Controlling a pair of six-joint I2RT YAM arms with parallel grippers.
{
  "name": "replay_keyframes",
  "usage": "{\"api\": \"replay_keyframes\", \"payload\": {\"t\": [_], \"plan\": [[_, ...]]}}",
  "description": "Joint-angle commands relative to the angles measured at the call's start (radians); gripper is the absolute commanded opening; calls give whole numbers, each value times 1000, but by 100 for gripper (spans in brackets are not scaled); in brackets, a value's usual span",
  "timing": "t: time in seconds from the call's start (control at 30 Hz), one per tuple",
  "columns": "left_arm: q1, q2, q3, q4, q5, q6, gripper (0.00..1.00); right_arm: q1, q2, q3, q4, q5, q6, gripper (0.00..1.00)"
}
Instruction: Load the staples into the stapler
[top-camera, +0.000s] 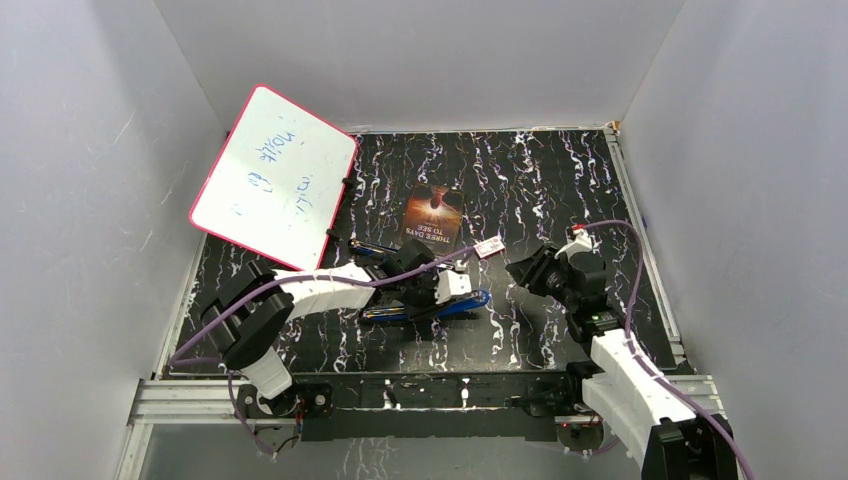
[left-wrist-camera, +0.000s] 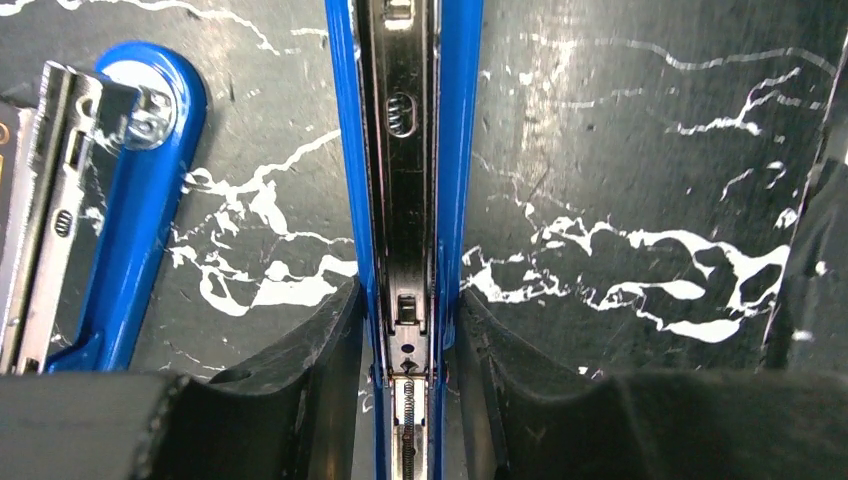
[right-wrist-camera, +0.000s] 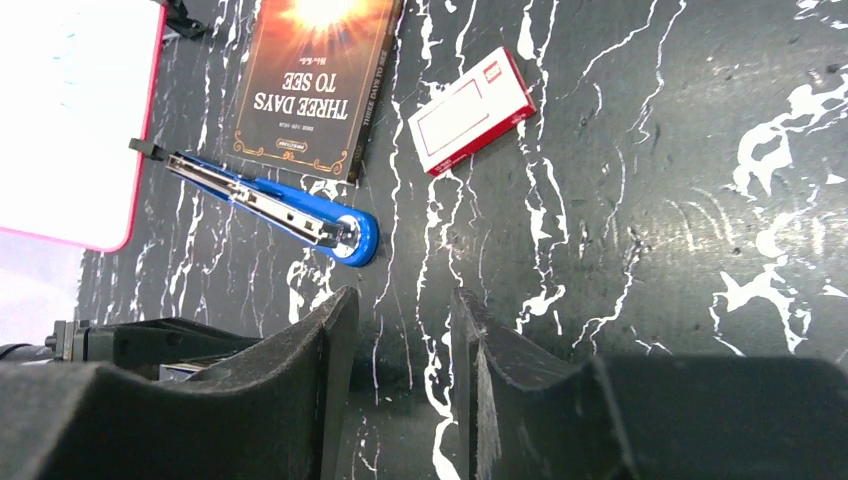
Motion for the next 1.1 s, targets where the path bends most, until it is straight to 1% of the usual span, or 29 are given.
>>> {"api": "replay_keyframes", "payload": {"t": [0.0,0.1,0.2,0.23,0.37,0.47,0.53,0.67,0.7,0.77,0.83,0.9,0.93,1.0,1.07], "plan": [[4,-20,52,-133,-9,146,0,-3,-14,46,-18,32,-61,48],[3,37,116,-237,-13,234,0,-2,7,50,5,-9,-78,49],[-2,63,154,-300,-25,302,6,-2,26,56,8,-36,-93,50],[-4,67,162,-305,-36,304,10,-2,29,55,9,-40,-96,51],[-4,64,173,-309,-78,304,32,-3,38,56,18,-54,-121,52],[-4,52,177,-303,-100,300,42,-2,54,66,16,-65,-142,52],[-4,38,175,-292,-106,295,44,-3,64,72,18,-76,-153,52],[-4,-8,157,-239,-121,274,53,-2,91,83,21,-114,-182,53],[-3,-25,152,-221,-124,264,54,-2,97,83,27,-125,-189,54],[4,-73,137,-163,-133,227,54,-1,109,82,44,-148,-200,54],[26,-139,111,-62,-145,157,55,-1,127,81,67,-172,-215,55],[61,-208,82,42,-182,51,59,7,153,83,84,-198,-240,58],[80,-238,70,84,-217,-10,61,16,164,114,89,-201,-255,59],[132,-300,52,138,-236,-130,63,62,189,147,98,-182,-298,60],[178,-354,35,183,-325,-255,72,140,223,193,97,-142,-346,62]]}}
